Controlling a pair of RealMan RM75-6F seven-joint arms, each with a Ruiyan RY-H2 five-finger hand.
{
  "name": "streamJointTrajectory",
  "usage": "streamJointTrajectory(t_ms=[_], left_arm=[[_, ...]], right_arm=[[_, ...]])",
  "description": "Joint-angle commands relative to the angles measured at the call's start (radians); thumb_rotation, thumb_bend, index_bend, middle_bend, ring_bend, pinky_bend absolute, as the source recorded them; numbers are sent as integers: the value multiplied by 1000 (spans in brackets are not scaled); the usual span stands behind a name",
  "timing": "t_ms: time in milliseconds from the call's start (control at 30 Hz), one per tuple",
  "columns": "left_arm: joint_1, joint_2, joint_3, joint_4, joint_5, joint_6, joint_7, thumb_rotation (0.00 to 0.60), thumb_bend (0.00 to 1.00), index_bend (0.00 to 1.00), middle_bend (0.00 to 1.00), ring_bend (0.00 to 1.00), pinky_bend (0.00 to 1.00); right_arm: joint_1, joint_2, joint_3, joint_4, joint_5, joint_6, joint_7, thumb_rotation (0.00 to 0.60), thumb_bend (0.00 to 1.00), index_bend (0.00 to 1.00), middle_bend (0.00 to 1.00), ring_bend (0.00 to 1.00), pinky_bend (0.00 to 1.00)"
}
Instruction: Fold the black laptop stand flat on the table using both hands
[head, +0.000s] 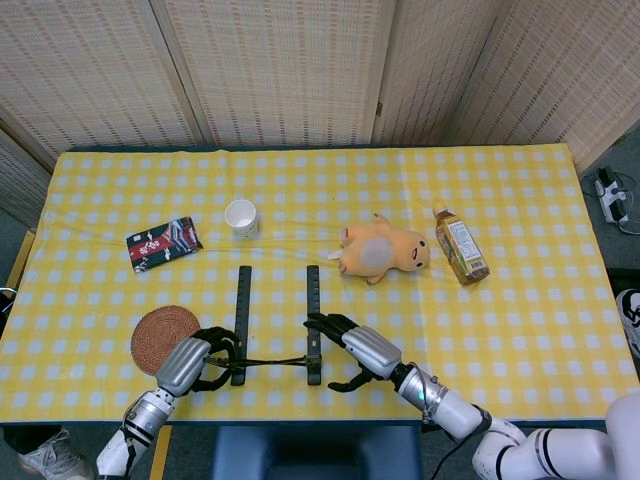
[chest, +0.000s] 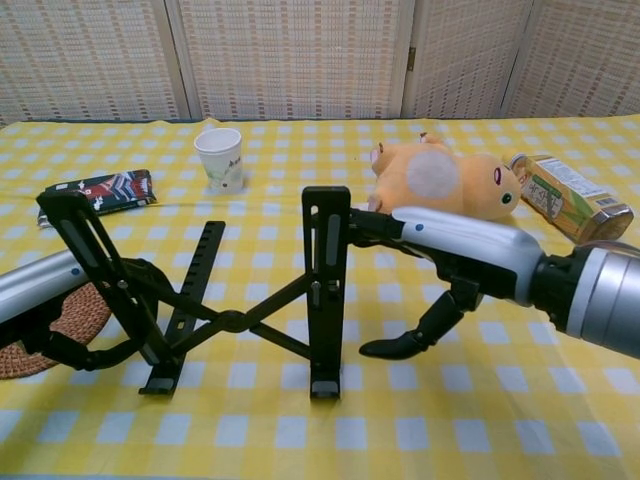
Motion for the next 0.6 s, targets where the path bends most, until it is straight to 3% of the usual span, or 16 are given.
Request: streamJointTrajectory(t_ms=[33,233,600], left_arm=[[0,3,0,-2,-3,-4,0,600,446,507,335,244,267],[-4,4,-7,-7,-13,-16,-6,600,446,512,335,244,267],[-1,8,-9,-13,-20,-20,-2,600,447,530,334,244,269]], right_arm=[[-4,4,2,-20,56,-38,-69,600,263,0,13,59,0],[7,12,5,-58,124,-109,-121,600,264,0,22,59,0],[9,30,-8,-65,144,-155,-166,600,263,0,24,58,0]])
